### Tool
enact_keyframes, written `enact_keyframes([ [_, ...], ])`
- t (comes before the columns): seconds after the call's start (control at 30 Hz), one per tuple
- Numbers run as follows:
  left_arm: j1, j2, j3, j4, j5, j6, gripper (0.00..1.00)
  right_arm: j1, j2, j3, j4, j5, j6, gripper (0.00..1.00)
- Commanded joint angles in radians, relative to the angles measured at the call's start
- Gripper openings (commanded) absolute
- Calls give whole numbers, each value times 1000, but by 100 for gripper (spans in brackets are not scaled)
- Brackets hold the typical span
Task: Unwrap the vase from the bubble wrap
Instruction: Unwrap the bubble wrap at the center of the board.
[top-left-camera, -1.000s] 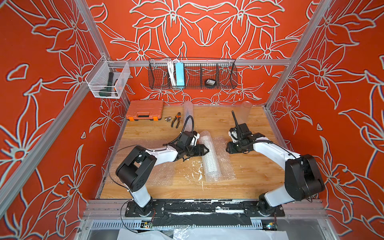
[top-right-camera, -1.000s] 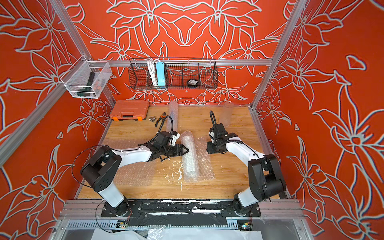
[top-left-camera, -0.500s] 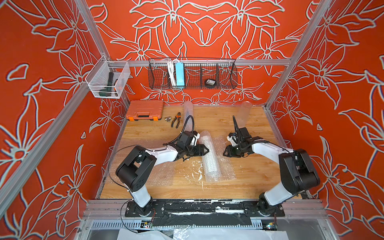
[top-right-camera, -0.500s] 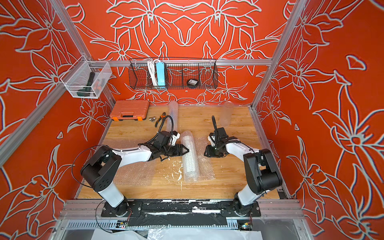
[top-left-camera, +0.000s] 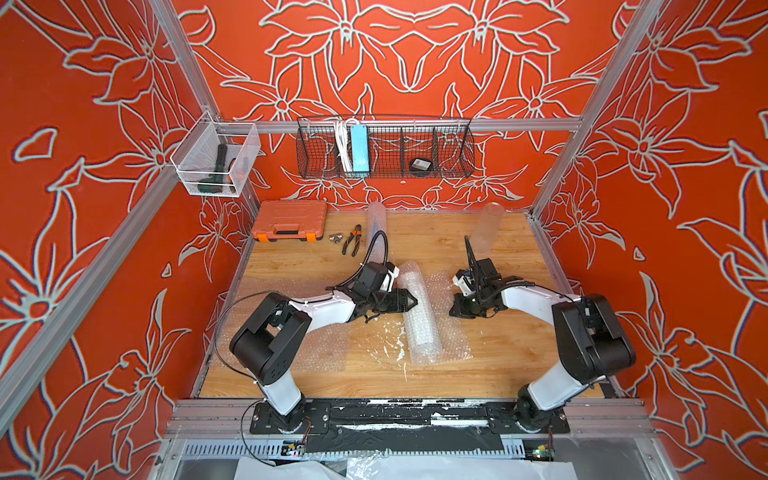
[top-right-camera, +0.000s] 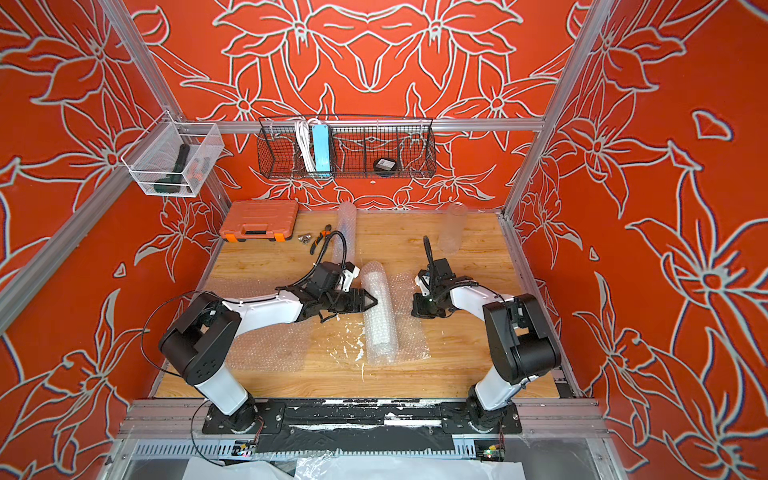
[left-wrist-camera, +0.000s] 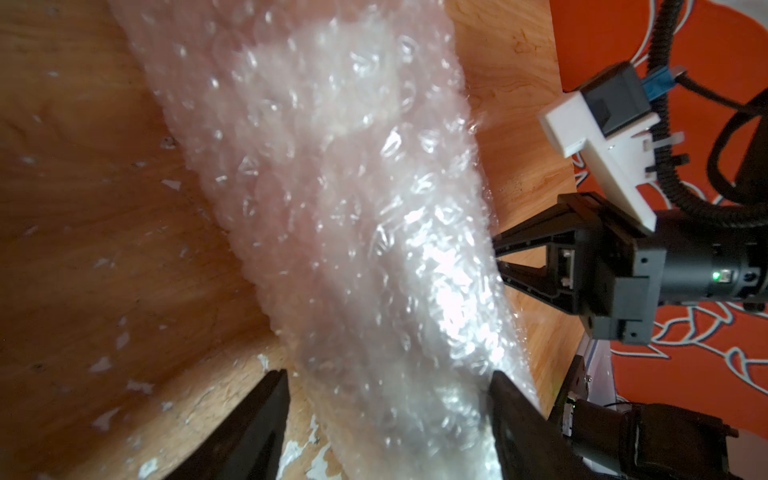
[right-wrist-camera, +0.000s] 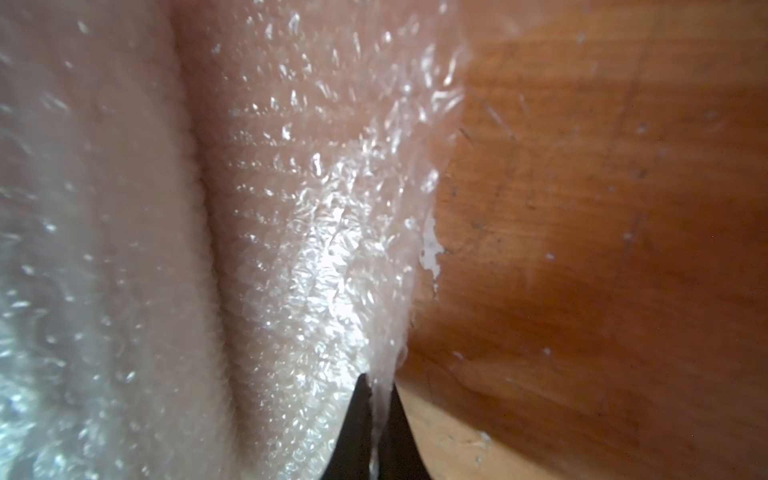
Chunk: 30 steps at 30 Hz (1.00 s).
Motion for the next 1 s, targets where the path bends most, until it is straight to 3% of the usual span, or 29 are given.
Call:
enact_keyframes([
  [0.0,-3,-38,-12,-121,-34,46,76,-4,-54,-6,0,-54,4,3],
  [0.2,-3,-96,-35,-148,-91,52,79,4,-133,-10,-11,-87,25,0],
  [0.5,-3,-292,-62,-199,-173,59,87,37,-196,24,-49,-118,47,0],
  [0.97,-86,-205,-18,-240,-133,98,86,96,-300,57,-56,-141,108,0],
])
